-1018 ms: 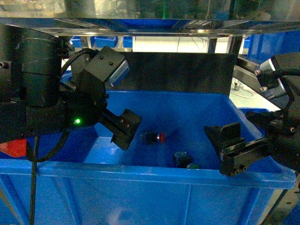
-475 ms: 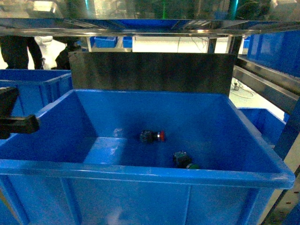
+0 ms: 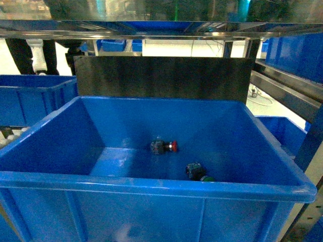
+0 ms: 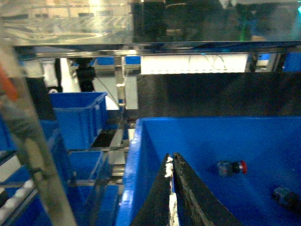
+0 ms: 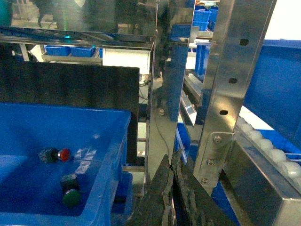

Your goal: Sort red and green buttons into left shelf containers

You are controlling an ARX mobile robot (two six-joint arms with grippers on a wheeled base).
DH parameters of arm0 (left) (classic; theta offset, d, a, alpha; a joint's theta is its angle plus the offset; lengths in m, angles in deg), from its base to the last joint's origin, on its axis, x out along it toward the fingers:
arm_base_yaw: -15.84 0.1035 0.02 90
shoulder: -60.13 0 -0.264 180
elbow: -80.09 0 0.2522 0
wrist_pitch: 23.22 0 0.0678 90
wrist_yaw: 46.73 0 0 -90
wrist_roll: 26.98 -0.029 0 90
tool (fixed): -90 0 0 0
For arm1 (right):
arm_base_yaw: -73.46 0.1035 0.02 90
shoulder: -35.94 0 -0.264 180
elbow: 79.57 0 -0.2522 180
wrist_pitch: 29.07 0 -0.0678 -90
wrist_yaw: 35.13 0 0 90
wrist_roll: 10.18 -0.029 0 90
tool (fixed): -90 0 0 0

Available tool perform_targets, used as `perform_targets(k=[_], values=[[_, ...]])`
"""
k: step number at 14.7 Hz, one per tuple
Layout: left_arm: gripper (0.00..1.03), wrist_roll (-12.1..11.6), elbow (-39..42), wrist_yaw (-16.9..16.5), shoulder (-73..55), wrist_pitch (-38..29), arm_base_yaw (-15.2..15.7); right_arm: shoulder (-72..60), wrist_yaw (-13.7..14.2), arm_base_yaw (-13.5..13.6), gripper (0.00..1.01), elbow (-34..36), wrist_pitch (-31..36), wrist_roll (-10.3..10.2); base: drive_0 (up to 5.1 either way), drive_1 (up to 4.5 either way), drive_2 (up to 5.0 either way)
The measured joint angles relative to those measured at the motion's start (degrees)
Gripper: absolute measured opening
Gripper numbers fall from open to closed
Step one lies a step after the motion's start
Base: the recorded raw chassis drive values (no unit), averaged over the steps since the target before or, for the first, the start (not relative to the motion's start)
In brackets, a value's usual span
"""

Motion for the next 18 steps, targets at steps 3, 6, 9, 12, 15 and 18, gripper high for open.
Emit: perform_targets(k=[3, 6, 9, 12, 15, 18], values=[[0.02, 0.0, 3.1, -0.5, 9.1, 7.4, 0.7, 8.2, -0.2, 0.0, 0.02, 1.6, -7.8, 0.0, 0.0, 0.0, 0.0], [0.02, 0.0, 4.2, -0.5, 18.3, 14.4, 0.7, 16.6, -0.2, 0.0, 0.02, 1.6, -15.0, 0.0, 0.0, 0.0, 0.0], [0.02, 0.0, 4.8, -0.5, 28.0, 23.1, 0.7, 24.2, -0.2, 0.0, 0.02, 1.6, -22.0, 0.0, 0.0, 0.0, 0.0], [0.02, 0.0, 4.8, -0.5, 35.3, 29.8, 0.7, 29.7, -0.2, 0.0, 0.02, 1.6, -27.2, 0.0, 0.0, 0.0, 0.0], [0.02, 0.0, 4.8, -0.5, 41.3, 35.4, 0.7, 34.2, -0.2, 0.0, 0.02, 1.6, -31.8, 0.0, 0.0, 0.0, 0.0], [0.02, 0.0, 4.8, -0.5, 46.3, 40.3, 0.7, 37.8, -0.2, 0.0, 0.02, 1.6, -35.4, 0.0, 0.0, 0.0, 0.0]])
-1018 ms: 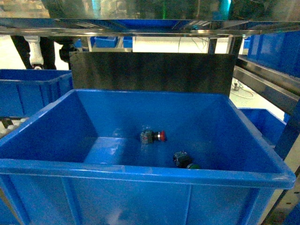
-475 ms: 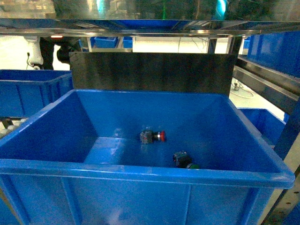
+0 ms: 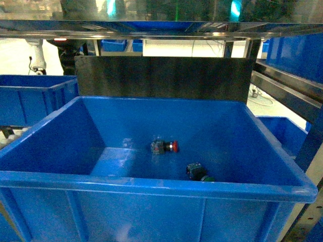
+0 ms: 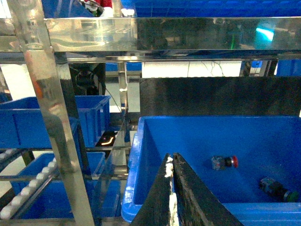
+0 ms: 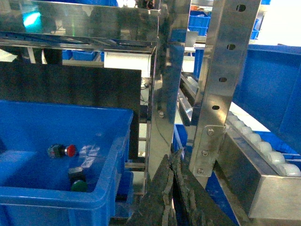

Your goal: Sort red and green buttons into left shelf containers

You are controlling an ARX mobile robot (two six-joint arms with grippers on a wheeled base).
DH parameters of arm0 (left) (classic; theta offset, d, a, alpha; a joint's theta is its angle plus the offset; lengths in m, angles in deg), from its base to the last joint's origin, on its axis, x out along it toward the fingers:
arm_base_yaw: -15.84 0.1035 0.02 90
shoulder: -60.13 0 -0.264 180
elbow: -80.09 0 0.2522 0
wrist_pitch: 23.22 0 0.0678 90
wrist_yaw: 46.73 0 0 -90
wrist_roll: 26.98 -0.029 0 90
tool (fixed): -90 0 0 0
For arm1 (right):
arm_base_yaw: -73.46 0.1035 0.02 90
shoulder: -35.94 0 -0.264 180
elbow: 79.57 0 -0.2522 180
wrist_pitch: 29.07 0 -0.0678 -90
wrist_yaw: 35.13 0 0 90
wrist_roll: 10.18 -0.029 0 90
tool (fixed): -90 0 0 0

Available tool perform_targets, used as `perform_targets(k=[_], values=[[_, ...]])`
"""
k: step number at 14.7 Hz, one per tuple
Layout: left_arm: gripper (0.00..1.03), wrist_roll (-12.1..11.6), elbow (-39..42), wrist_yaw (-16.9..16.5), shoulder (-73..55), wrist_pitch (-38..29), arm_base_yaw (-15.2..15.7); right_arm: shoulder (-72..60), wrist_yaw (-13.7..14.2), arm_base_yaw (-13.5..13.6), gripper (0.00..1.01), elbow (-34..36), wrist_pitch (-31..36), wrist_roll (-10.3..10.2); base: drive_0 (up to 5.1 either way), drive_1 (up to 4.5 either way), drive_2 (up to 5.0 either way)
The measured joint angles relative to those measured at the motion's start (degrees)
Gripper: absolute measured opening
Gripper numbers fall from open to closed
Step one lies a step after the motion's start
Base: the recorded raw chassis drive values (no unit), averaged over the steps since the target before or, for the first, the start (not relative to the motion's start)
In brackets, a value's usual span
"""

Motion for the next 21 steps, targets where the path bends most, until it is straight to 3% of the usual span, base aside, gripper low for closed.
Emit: perform_targets(k=[3, 4, 7, 8, 19, 20, 21], values=[[0.02, 0.0, 0.0, 0.0, 3.6, 3.7, 0.0, 3.1, 0.0, 0.0, 0.02, 0.0, -3.7, 0.0, 0.0, 0.0, 0.0], [0.02, 0.0, 0.0, 0.0, 4.7, 4.7, 0.0, 8.7, -0.1, 0.0, 0.02, 0.0, -11.8, 0.0, 0.0, 0.0, 0.0], [0.02, 0.0, 0.0, 0.0, 7.5, 7.3, 0.0, 11.7, -0.1, 0.0, 0.02, 0.0, -12.4, 0.0, 0.0, 0.0, 0.0], [0.02, 0.0, 0.0, -0.1, 12.8, 16.1, 0.0, 11.7, -0.1, 0.0, 0.02, 0.0, -12.2, 0.0, 0.0, 0.0, 0.0], [0.02, 0.0, 0.0, 0.0, 16.5, 17.4, 0.0, 11.7, -0.2, 0.3, 0.02, 0.0, -12.3, 0.0, 0.0, 0.0, 0.0], [0.05, 0.0, 0.0, 0.0, 16.5, 17.4, 0.0, 11.7, -0.2, 0.3, 0.02, 0.0, -12.3, 0.0, 0.0, 0.0, 0.0], [0.17, 0.0, 0.0, 0.0, 16.5, 17.4, 0.0, 11.7, -0.2, 0.3, 0.11, 0.0, -12.3, 0.0, 0.0, 0.0, 0.0]])
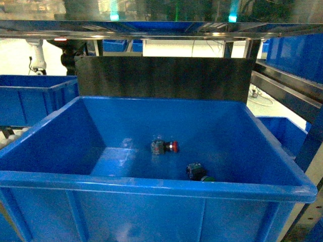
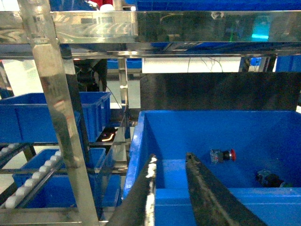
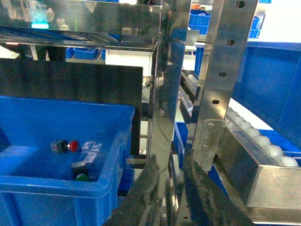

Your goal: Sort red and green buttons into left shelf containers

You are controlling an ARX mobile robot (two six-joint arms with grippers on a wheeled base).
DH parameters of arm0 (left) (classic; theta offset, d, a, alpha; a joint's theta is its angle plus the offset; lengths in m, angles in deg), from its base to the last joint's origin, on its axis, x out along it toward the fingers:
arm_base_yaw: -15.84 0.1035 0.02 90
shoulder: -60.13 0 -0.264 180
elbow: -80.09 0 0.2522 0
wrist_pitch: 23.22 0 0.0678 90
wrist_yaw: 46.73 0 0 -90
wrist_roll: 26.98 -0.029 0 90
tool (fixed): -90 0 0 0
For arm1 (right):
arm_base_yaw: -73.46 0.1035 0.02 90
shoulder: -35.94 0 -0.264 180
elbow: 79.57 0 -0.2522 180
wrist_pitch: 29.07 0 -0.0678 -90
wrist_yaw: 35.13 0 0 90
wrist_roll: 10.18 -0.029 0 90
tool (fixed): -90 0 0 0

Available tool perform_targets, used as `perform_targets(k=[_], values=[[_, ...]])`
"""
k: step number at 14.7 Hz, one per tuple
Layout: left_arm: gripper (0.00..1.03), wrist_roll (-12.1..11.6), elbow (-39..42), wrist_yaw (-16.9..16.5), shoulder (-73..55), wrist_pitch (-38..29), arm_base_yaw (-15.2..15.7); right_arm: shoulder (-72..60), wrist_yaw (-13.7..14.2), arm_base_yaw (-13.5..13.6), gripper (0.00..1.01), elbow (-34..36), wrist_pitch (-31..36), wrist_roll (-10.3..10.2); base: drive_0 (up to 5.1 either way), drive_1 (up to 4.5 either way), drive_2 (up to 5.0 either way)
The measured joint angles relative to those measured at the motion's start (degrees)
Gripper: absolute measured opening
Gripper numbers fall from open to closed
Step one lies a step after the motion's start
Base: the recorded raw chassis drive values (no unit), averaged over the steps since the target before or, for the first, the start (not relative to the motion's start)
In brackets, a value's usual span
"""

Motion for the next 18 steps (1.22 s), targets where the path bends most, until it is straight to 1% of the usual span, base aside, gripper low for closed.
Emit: perform_targets(k=[5, 6, 7, 8, 18], values=[[0.81, 0.0, 0.0, 0.0, 0.0, 0.0, 0.0, 0.0, 0.0, 0.0, 0.74, 0.0, 0.0, 0.0, 0.0, 0.0, 0.0], [0.93, 0.0, 0.0, 0.0, 0.0, 0.0, 0.0, 0.0, 0.0, 0.0, 0.85, 0.0, 0.0, 0.0, 0.0, 0.0, 0.0], [1.0, 0.0, 0.0, 0.0, 0.0, 0.0, 0.0, 0.0, 0.0, 0.0, 0.99, 0.0, 0.0, 0.0, 0.0, 0.0, 0.0], [0.97, 0.0, 0.0, 0.0, 0.0, 0.0, 0.0, 0.0, 0.0, 0.0, 0.98, 0.0, 0.0, 0.0, 0.0, 0.0, 0.0], [0.98, 0.0, 0.0, 0.0, 0.0, 0.0, 0.0, 0.0, 0.0, 0.0, 0.98, 0.0, 0.0, 0.0, 0.0, 0.0, 0.0]])
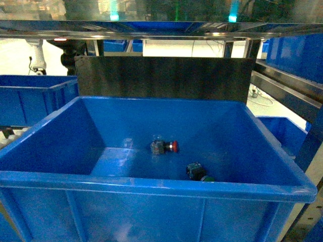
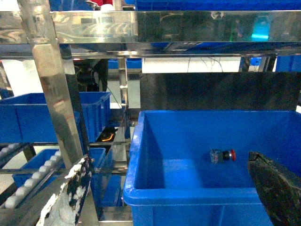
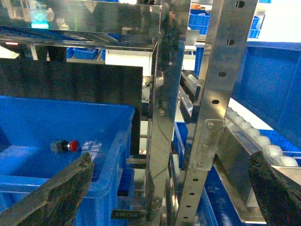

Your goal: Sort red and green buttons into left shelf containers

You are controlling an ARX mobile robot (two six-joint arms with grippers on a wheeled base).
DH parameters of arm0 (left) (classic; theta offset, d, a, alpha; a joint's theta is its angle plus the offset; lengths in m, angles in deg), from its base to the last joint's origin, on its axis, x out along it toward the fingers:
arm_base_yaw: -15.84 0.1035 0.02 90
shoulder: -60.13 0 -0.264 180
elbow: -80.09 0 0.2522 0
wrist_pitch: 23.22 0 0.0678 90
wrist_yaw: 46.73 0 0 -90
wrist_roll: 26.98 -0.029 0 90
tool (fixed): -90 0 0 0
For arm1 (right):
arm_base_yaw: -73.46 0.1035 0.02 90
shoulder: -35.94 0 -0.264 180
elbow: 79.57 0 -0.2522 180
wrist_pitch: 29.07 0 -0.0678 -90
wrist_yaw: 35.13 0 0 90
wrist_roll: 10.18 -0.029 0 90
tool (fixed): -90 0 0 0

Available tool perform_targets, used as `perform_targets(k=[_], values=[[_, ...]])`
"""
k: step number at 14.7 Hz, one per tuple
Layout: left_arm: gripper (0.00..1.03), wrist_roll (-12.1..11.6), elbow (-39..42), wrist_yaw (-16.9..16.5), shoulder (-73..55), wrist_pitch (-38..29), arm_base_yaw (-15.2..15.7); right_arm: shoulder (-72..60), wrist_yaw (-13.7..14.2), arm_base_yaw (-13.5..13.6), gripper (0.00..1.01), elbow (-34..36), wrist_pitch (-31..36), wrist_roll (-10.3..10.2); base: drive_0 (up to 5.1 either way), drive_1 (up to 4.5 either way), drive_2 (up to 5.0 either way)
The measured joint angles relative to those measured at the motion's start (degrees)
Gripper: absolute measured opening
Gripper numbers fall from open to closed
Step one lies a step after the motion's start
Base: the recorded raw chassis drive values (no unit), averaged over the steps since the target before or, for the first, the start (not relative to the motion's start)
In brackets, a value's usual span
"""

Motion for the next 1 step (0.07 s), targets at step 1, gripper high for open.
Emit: perform_targets(k=[1], values=[[0.98, 0.0, 0.0, 0.0, 0.0, 0.0, 0.0, 0.0, 0.0, 0.0, 0.98, 0.0, 0.0, 0.0, 0.0, 0.0, 0.0]])
